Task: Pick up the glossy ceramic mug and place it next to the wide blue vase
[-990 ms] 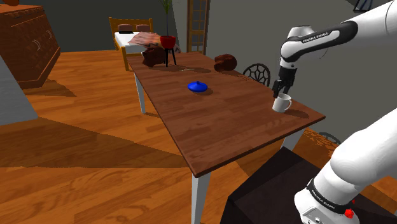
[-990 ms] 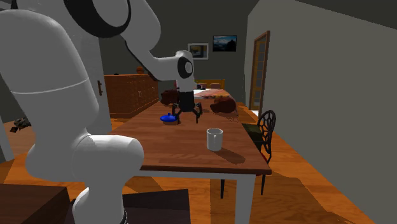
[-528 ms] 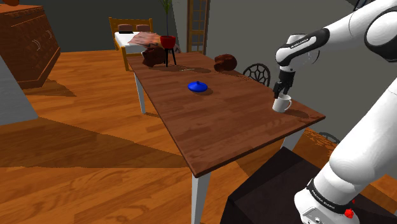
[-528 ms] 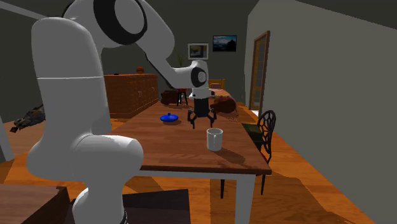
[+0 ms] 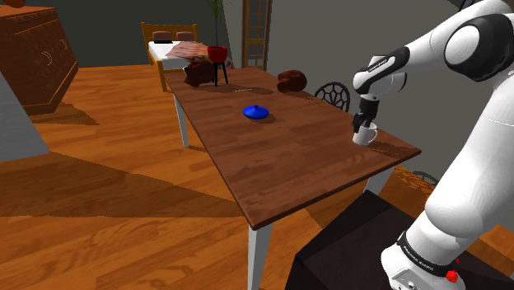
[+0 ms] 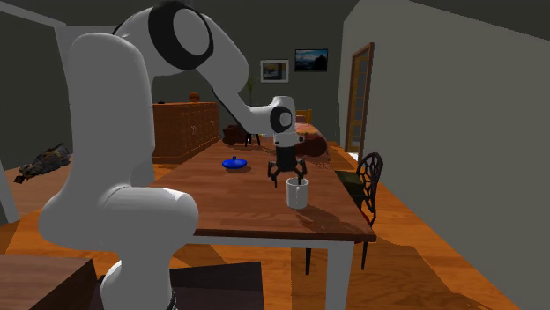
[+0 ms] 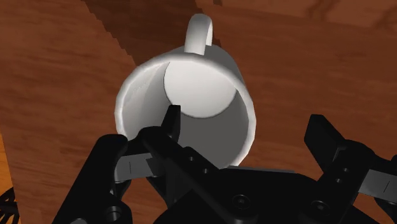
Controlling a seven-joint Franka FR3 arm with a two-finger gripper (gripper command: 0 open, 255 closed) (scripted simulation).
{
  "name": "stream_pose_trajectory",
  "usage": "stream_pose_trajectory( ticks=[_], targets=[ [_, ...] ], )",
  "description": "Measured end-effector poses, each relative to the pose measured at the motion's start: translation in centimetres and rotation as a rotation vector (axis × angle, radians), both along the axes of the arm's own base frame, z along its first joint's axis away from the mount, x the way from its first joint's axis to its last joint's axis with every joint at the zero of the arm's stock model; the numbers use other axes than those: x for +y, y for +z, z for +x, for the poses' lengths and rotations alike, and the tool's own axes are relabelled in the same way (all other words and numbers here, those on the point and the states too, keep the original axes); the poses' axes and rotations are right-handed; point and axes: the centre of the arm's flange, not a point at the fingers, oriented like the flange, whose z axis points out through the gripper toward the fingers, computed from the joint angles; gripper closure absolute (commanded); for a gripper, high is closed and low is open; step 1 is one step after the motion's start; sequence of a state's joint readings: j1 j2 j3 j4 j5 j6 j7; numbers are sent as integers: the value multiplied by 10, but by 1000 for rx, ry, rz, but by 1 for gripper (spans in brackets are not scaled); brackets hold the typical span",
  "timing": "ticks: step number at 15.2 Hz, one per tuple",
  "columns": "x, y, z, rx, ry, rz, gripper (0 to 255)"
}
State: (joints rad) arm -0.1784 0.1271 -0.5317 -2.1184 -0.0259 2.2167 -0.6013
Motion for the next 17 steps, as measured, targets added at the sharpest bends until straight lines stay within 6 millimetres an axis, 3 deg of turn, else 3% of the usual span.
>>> stream_pose_trajectory(
  ticks=[2, 8, 9, 17],
  targets=[
    [-1, -10, 0, 0, 0, 0, 0],
    [0, -13, 0, 0, 0, 0, 0],
    [0, -13, 0, 0, 0, 0, 255],
    [0, -13, -1, 0, 0, 0, 255]
  ],
)
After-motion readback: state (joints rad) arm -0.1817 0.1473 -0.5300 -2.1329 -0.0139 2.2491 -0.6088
